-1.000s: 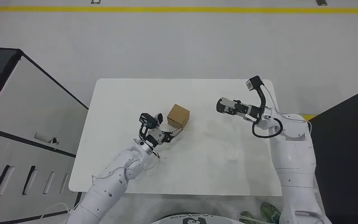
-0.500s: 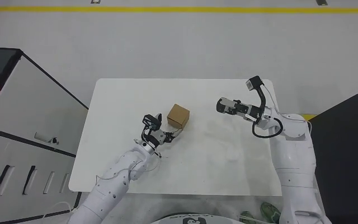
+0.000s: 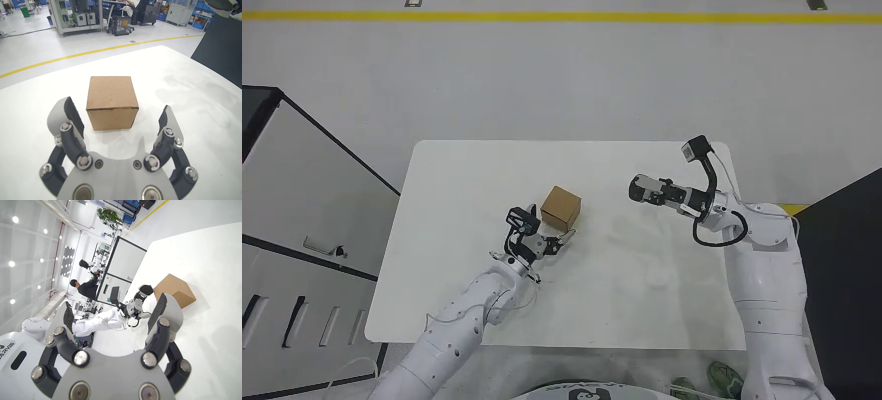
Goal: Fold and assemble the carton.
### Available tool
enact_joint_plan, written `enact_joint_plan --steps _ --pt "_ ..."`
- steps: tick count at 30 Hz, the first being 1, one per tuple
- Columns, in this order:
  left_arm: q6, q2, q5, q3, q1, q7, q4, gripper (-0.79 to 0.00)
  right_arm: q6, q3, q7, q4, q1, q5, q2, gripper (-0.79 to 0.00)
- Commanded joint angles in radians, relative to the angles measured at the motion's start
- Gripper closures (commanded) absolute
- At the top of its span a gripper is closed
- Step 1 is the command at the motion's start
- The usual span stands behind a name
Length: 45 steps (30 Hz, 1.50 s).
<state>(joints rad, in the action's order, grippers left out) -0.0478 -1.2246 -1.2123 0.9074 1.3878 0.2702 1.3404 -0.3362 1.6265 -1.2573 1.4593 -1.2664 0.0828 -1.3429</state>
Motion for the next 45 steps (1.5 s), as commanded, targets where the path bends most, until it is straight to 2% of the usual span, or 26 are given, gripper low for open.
enact_joint_plan --steps 1,6,15,20,22,25,29,30,34,40,45 --pt "0.029 -0.010 0.010 -0.013 -0.010 0.001 -0.014 -0.785 0.000 0.000 0.000 0.000 0.000 0.000 0.000 -0.785" --pt "0.080 -0.029 0.017 -0.034 -0.034 0.015 -0.058 -0.785 0.000 0.000 0.000 0.000 0.000 0.000 0.000 -0.785" --pt "0.104 -0.056 0.030 -0.058 -0.064 0.029 -0.117 -0.785 0.000 0.000 0.000 0.000 0.000 0.000 0.000 -0.785" --pt "0.101 -0.067 0.050 -0.058 -0.070 0.028 -0.138 -0.745 0.000 0.000 0.000 0.000 0.000 0.000 0.000 -0.785" --pt "0.099 -0.070 0.054 -0.057 -0.072 0.030 -0.146 -0.686 0.000 0.000 0.000 0.000 0.000 0.000 0.000 -0.785" --pt "0.093 -0.075 0.060 -0.057 -0.076 0.032 -0.161 -0.400 0.000 0.000 0.000 0.000 0.000 0.000 0.000 -0.785" --pt "0.091 -0.082 0.062 -0.057 -0.080 0.035 -0.178 -0.369 0.000 0.000 0.000 0.000 0.000 0.000 0.000 -0.785" --pt "0.089 -0.083 0.063 -0.057 -0.080 0.035 -0.180 -0.332 0.000 0.000 0.000 0.000 0.000 0.000 0.000 -0.785" --pt "0.089 -0.086 0.063 -0.049 -0.076 0.046 -0.181 0.000 0.000 0.000 0.000 0.000 0.000 0.000 0.000 -0.785" --pt "0.082 -0.073 0.013 -0.007 -0.047 0.064 -0.118 0.000 0.000 0.000 0.000 0.000 0.000 0.000 0.000 -0.785" --pt "-0.006 -0.036 -0.050 0.082 0.014 0.006 0.021 0.000 0.000 0.000 0.000 0.000 0.000 0.000 0.000 -0.785"
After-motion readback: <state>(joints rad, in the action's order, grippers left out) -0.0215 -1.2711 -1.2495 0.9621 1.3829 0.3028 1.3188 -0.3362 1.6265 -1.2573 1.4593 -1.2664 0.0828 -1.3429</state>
